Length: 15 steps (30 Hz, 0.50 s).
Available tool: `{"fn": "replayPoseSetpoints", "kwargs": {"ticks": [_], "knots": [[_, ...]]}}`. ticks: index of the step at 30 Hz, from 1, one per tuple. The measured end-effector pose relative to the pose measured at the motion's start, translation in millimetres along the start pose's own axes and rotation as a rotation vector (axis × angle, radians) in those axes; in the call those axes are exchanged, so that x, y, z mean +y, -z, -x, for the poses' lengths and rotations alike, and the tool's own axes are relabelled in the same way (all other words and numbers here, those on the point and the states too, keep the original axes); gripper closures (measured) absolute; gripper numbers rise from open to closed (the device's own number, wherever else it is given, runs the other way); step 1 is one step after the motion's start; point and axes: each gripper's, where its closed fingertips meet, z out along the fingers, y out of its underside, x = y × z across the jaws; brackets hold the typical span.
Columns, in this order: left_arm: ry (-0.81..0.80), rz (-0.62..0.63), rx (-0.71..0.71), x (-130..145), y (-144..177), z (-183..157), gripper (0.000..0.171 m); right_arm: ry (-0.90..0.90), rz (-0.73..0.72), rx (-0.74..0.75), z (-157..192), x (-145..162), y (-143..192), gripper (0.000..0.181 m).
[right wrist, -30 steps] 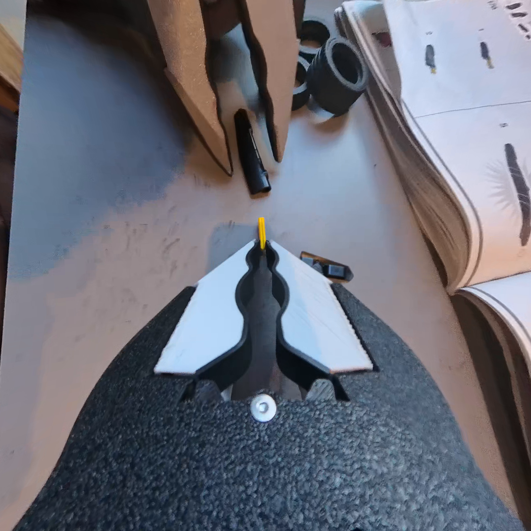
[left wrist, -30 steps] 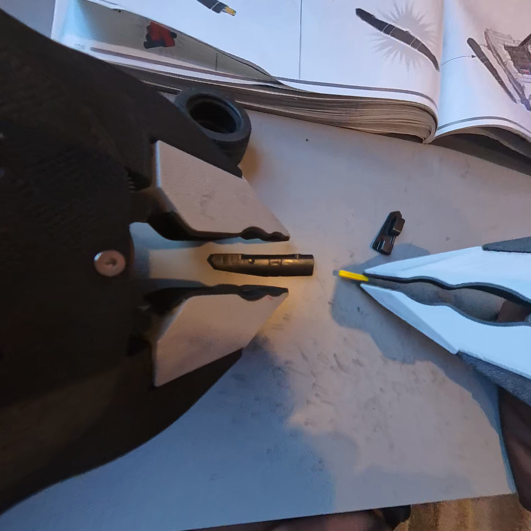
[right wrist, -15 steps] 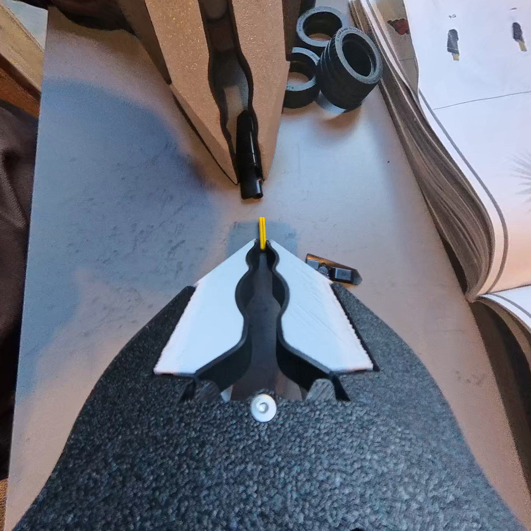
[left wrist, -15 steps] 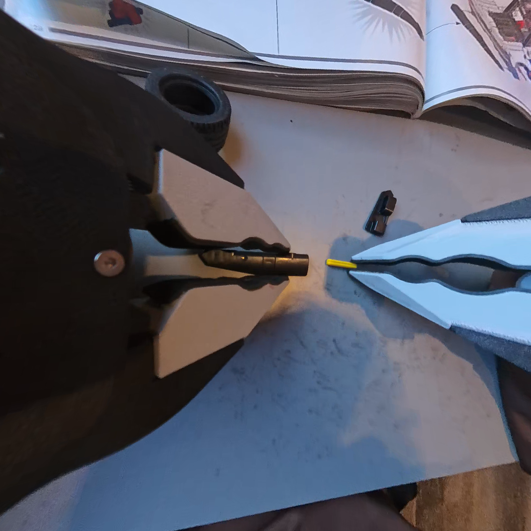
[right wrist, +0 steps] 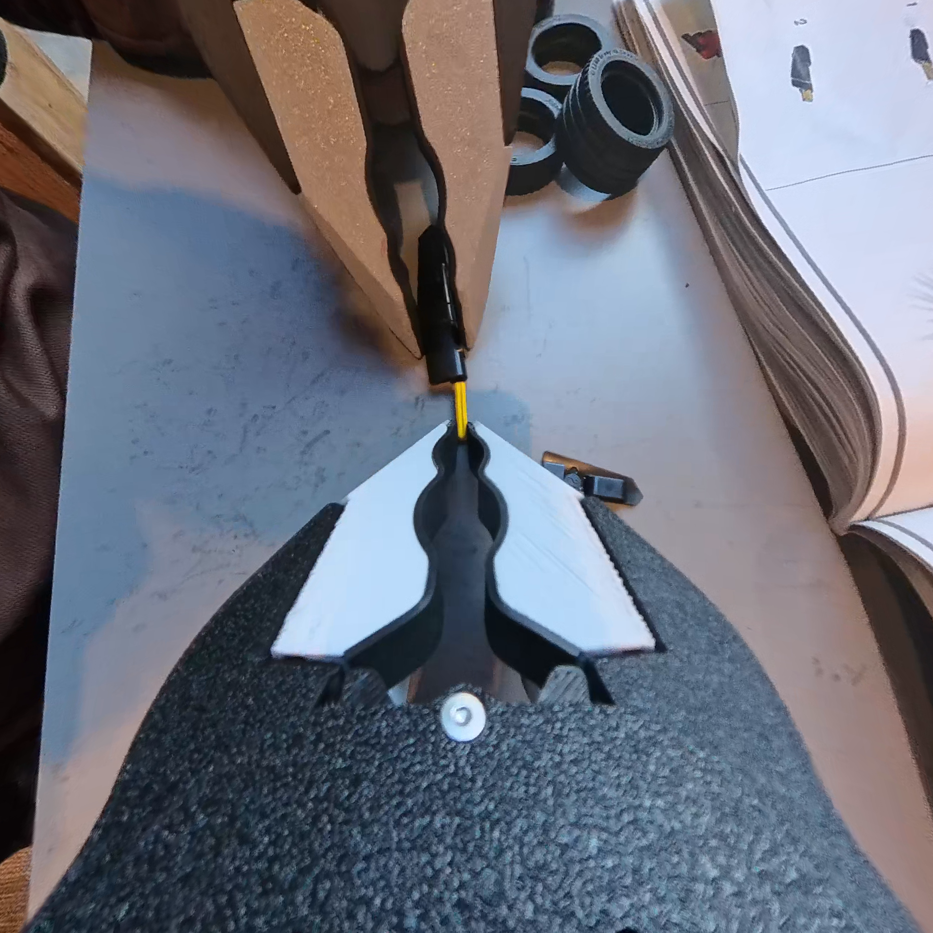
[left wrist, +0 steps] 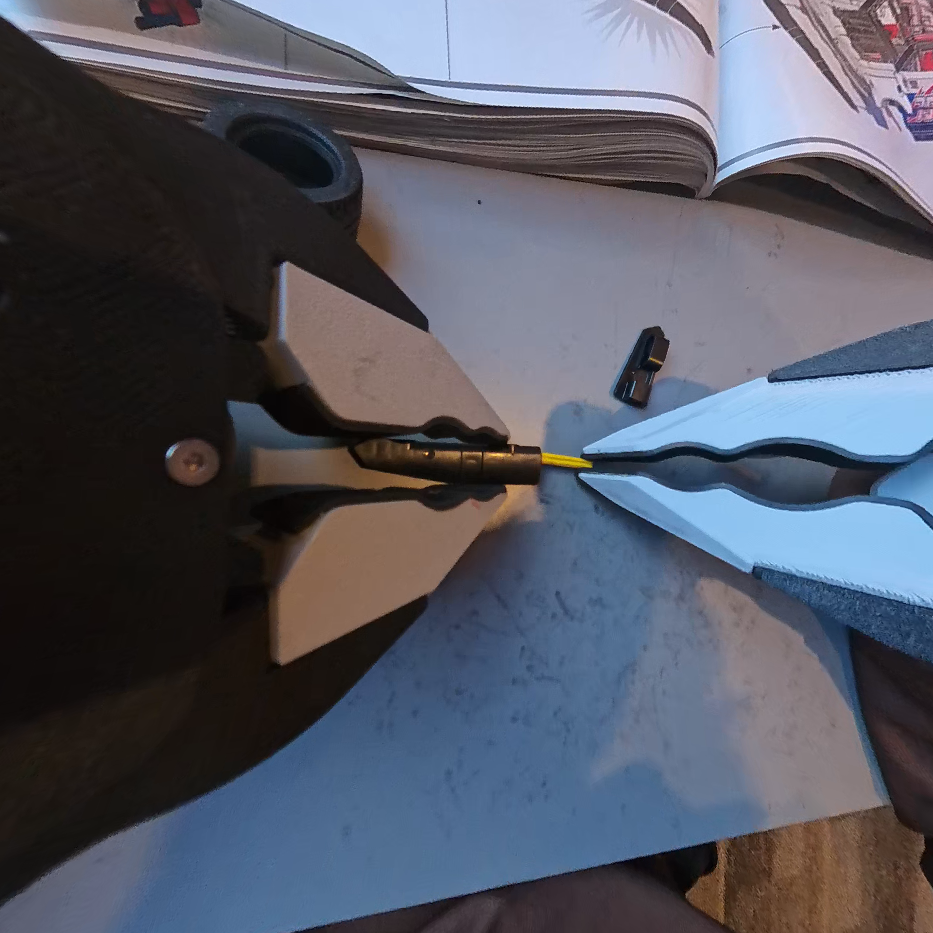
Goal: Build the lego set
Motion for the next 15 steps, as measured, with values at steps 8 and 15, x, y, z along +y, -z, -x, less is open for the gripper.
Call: {"fn": "replayPoseSetpoints", "kwargs": {"ticks": [8, 15], "knots": [[0.003, -0.002, 0.008, 0.7, 1.5, -2.2, 0.151, -0.056, -0.032, -0.040, 0.6, -2.5, 4.5, 0.179], [0.026, -0.043, 0.049, -3.2, 6.4, -4.0, 0.157, -0.120, -0.056, -0.100, 3.1, -4.0, 8.5, 0.179]]}}
